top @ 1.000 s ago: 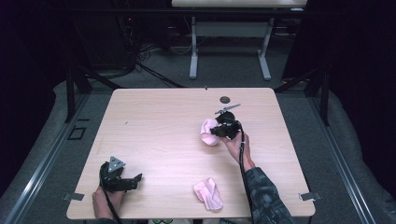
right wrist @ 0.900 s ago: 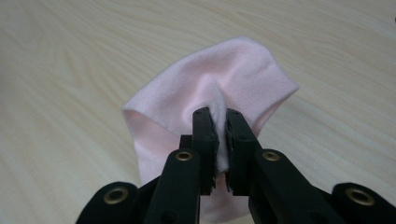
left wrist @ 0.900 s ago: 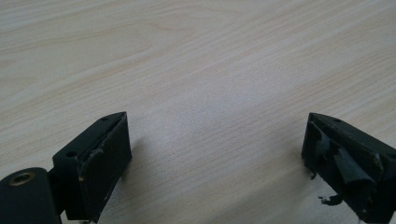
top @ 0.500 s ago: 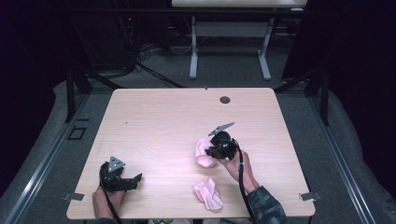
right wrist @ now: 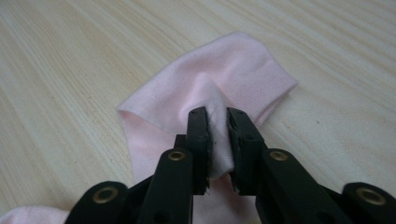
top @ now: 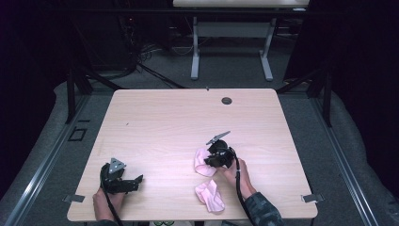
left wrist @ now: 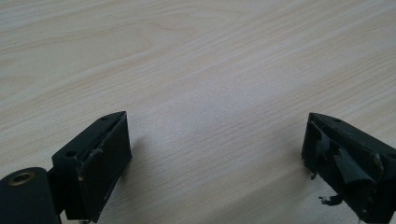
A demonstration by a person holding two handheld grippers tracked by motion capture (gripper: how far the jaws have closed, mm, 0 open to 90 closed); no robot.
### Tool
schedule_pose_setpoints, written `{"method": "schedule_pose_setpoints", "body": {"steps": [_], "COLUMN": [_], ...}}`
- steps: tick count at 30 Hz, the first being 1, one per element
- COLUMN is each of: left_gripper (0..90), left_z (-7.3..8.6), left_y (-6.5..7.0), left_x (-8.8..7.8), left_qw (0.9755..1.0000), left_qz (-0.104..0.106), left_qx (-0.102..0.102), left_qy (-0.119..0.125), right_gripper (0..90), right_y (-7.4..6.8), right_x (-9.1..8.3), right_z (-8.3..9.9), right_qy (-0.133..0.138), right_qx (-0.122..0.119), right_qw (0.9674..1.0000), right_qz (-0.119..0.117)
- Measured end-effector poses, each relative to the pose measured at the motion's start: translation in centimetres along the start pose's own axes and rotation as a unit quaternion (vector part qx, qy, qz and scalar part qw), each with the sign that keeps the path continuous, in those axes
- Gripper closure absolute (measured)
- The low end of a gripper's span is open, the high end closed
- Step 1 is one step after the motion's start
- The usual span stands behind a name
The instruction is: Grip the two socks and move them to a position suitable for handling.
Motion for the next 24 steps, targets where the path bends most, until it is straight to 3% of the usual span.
{"method": "schedule_pose_setpoints", "body": {"steps": [3, 6, 11, 16, 19, 21, 24], "left_gripper": [7.7, 7.7, 7.6, 7.4, 3.8, 0.5, 0.3], "left_z": [0.0, -0.1, -0.1, -0.1, 0.1, -0.5, -1.3], "left_y": [0.0, -0.1, -0.1, -0.1, 0.1, 0.8, 2.5], "left_x": [0.0, 0.0, 0.1, 0.0, -0.3, -0.8, -1.3], "left_qw": [1.0000, 1.0000, 1.0000, 0.9997, 0.9985, 0.9978, 0.9973], "left_qz": [0.000, -0.001, -0.006, -0.018, -0.033, -0.026, -0.013], "left_qx": [0.000, -0.002, -0.006, -0.016, -0.040, -0.060, -0.070], "left_qy": [0.000, 0.001, 0.002, 0.000, -0.020, -0.002, 0.015], "right_gripper": [63.2, 52.2, 34.2, 26.2, 23.1, 22.5, 22.4], "right_y": [0.1, 0.1, 0.7, 0.7, 0.5, 0.2, -0.5], "right_x": [-0.2, -0.8, -3.2, -6.5, -8.1, -9.1, -10.0], "right_z": [0.0, -0.4, -0.5, 0.2, 0.9, 1.6, 2.6], "right_qy": [0.002, 0.021, 0.043, 0.064, 0.072, 0.077, 0.080], "right_qx": [-0.002, -0.005, 0.001, 0.004, 0.002, 0.006, 0.006], "right_qw": [1.0000, 0.9998, 0.9989, 0.9976, 0.9969, 0.9966, 0.9963], "right_qz": [0.005, 0.002, 0.017, 0.026, 0.030, 0.029, 0.031]}}
Point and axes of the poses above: each handheld gripper's, and its own axes: x roughly forward along the jaws, z roughly out of its underside, y roughly to its right, the point moved 10 cm from there along x, roughly forward along the jaws, and after that the axes turned 13 degrees about z, right-handed, at the moved point
